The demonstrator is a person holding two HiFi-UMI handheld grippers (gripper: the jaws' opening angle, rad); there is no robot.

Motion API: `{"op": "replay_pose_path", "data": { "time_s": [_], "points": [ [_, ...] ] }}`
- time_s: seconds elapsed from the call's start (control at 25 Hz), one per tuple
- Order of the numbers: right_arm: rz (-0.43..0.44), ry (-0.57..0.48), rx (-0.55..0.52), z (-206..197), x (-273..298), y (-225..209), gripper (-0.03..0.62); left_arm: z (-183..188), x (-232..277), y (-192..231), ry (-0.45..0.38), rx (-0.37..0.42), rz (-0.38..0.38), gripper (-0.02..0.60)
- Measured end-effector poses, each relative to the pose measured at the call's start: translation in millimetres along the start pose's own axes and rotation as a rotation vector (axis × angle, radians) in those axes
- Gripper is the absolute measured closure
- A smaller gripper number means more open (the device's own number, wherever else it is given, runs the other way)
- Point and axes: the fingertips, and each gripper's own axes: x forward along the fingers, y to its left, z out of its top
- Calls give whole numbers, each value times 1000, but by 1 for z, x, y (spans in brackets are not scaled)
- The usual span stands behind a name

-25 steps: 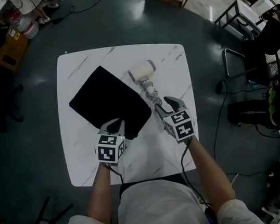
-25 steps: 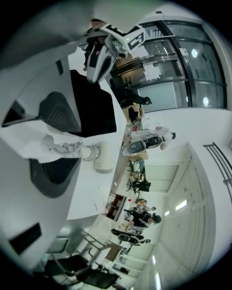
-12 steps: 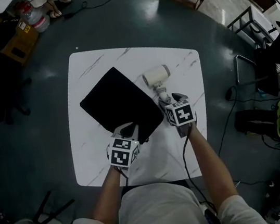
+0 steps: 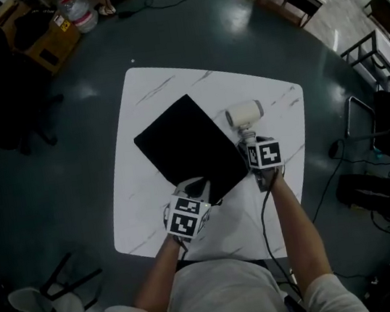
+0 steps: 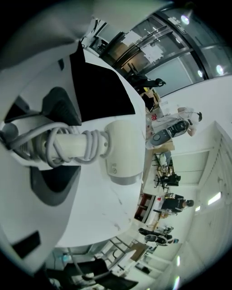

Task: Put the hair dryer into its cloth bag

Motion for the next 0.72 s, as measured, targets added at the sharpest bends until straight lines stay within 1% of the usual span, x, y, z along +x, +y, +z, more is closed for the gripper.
{"op": "replay_pose_path", "data": {
  "time_s": [0.16, 0.32, 0.48, 0.56, 0.72],
  "points": [
    [12, 15, 7, -1, 9, 1, 310, -3, -1, -1, 2, 0, -3, 565],
    [12, 32, -11, -1, 15, 1, 303, -5, -2, 0, -2, -11, 3, 565],
    [24, 22, -4, -6, 10, -1, 330, -7, -2, -1, -3, -21, 5, 565],
    [25, 14, -21, -9, 5, -1, 353, -7, -4, -1, -2, -15, 4, 565],
    [20, 2, -41, -23, -7, -2, 361, -11, -6, -4, 8, -3, 1, 565]
  ]
}}
